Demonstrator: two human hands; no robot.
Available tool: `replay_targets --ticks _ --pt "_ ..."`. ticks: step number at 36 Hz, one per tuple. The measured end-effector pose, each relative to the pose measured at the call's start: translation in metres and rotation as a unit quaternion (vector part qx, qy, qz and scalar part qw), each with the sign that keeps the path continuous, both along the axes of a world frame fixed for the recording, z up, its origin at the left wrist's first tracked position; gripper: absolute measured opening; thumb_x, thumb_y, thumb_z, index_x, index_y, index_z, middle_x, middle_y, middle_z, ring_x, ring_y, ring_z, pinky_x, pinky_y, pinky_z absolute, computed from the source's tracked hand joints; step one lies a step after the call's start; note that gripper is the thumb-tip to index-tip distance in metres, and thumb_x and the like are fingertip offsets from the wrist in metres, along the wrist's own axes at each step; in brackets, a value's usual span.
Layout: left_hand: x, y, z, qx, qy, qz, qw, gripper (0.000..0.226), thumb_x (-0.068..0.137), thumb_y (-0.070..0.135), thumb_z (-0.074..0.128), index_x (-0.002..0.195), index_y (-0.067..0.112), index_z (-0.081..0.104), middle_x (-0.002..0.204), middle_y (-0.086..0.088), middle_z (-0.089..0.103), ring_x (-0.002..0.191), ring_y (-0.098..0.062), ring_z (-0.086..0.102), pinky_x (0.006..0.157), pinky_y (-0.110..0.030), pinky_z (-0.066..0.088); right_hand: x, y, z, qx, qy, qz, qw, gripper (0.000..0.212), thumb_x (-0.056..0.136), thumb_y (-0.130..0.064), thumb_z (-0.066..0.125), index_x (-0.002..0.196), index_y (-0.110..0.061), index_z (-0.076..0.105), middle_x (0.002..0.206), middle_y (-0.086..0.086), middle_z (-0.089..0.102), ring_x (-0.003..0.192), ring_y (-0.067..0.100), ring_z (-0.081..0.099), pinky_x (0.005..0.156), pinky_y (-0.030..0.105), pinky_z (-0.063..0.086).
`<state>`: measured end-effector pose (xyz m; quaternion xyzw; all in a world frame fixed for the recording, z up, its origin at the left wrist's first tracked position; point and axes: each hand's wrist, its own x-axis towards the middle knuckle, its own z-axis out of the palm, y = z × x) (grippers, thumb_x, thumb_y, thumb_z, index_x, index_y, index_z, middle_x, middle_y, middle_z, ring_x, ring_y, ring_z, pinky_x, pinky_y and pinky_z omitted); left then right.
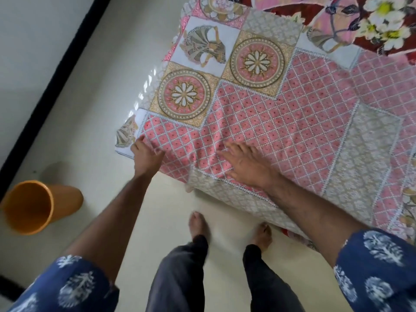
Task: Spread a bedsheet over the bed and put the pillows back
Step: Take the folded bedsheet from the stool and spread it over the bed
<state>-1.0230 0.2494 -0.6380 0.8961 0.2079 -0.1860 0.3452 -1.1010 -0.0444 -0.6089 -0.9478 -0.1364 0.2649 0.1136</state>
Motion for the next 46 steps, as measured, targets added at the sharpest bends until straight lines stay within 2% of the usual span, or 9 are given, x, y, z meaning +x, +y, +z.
replay_targets --ticks 5,10,14,20,29,33,38,42,46 --pt "0.032 0.039 -0.008 0.061 0.021 -0.022 0.998 0.084 0.08 0.033 0.079 0.148 0.011 0.035 0.149 -0.016 0.039 0.134 -0.039 0.045 0.109 -0.058 0.04 0.018 0.04 -0.021 -0.032 -0.022 -0.022 0.999 0.075 0.09 -0.041 0.064 0.157 -0.025 0.033 0.166 0.006 0.024 0.15 0.032 0.024 0.119 0.051 0.023" --pt "0.075 0.121 -0.063 0.036 0.058 -0.078 0.995 0.116 0.035 0.084 0.084 0.128 0.023 0.051 0.125 -0.002 0.06 0.116 -0.027 0.061 0.092 -0.059 0.055 0.012 0.07 -0.044 -0.054 -0.079 -0.091 0.991 0.079 0.08 -0.05 0.072 0.149 -0.02 0.046 0.157 0.009 0.04 0.143 0.035 0.036 0.118 0.057 0.029" --pt "0.104 0.15 -0.057 -0.047 0.13 -0.095 0.986 0.135 0.051 0.052 0.099 0.155 0.006 0.025 0.145 -0.011 0.052 0.131 -0.025 0.054 0.108 -0.051 0.047 0.003 0.097 -0.054 -0.106 -0.068 -0.118 0.985 0.092 0.083 -0.066 0.056 0.158 -0.019 0.032 0.166 0.014 0.024 0.154 0.042 0.016 0.119 0.066 0.019" --pt "0.132 0.161 -0.051 -0.174 0.195 -0.187 0.947 0.041 0.079 0.012 0.085 0.112 0.006 0.061 0.088 0.008 0.074 0.07 0.009 0.068 0.059 -0.009 0.051 0.009 0.118 -0.056 -0.153 -0.066 -0.155 0.974 0.11 0.072 -0.067 0.074 0.161 -0.022 0.026 0.168 0.018 0.017 0.154 0.047 0.009 0.117 0.072 0.016" --pt "0.148 0.188 -0.049 -0.207 0.138 -0.186 0.95 0.025 0.077 0.009 0.084 0.1 0.014 0.073 0.085 0.009 0.078 0.081 -0.011 0.07 0.07 -0.019 0.056 0.012 0.115 -0.05 -0.135 -0.094 -0.153 0.974 0.107 0.077 -0.071 0.068 0.162 -0.026 0.022 0.17 0.013 0.014 0.156 0.04 0.011 0.119 0.07 0.013" --pt "0.154 0.206 -0.046 -0.197 0.122 -0.163 0.959 0.038 0.076 0.029 0.087 0.068 0.012 0.054 0.079 -0.009 0.069 0.076 -0.017 0.06 0.066 -0.033 0.045 0.022 0.118 -0.045 -0.146 -0.097 -0.126 0.976 0.105 0.082 -0.074 0.059 0.164 -0.023 0.015 0.171 0.012 0.008 0.157 0.036 0.007 0.119 0.068 0.014" --pt "0.153 0.205 -0.042 -0.21 0.097 -0.173 0.957 0.03 0.084 0.005 0.077 0.08 -0.013 0.053 0.095 -0.017 0.071 0.075 0.005 0.066 0.071 -0.011 0.05 0.041 0.122 -0.048 -0.111 -0.114 -0.117 0.98 0.094 0.09 -0.068 0.054 0.163 -0.02 0.019 0.171 0.011 0.011 0.157 0.034 0.009 0.122 0.064 0.011" --pt "0.154 0.218 -0.052 -0.234 0.125 -0.149 0.953 0.039 0.085 0.012 0.08 0.067 0.009 0.045 0.085 -0.019 0.067 0.083 -0.022 0.061 0.072 -0.036 0.042 0.064 0.112 -0.048 -0.078 -0.128 -0.184 0.971 0.089 0.093 -0.064 0.052 0.162 -0.019 0.019 0.17 0.014 0.011 0.156 0.036 0.009 0.123 0.064 0.009" --pt "0.151 0.229 -0.052 -0.241 0.148 -0.147 0.948 0.043 0.082 0.018 0.078 0.064 0.012 0.04 0.081 -0.016 0.06 0.082 -0.023 0.053 0.064 -0.033 0.034 0.09 0.084 -0.047 -0.071 -0.135 -0.262 0.953 0.083 0.097 -0.062 0.044 0.162 -0.016 0.02 0.169 0.017 0.012 0.156 0.038 0.01 0.123 0.065 0.012"
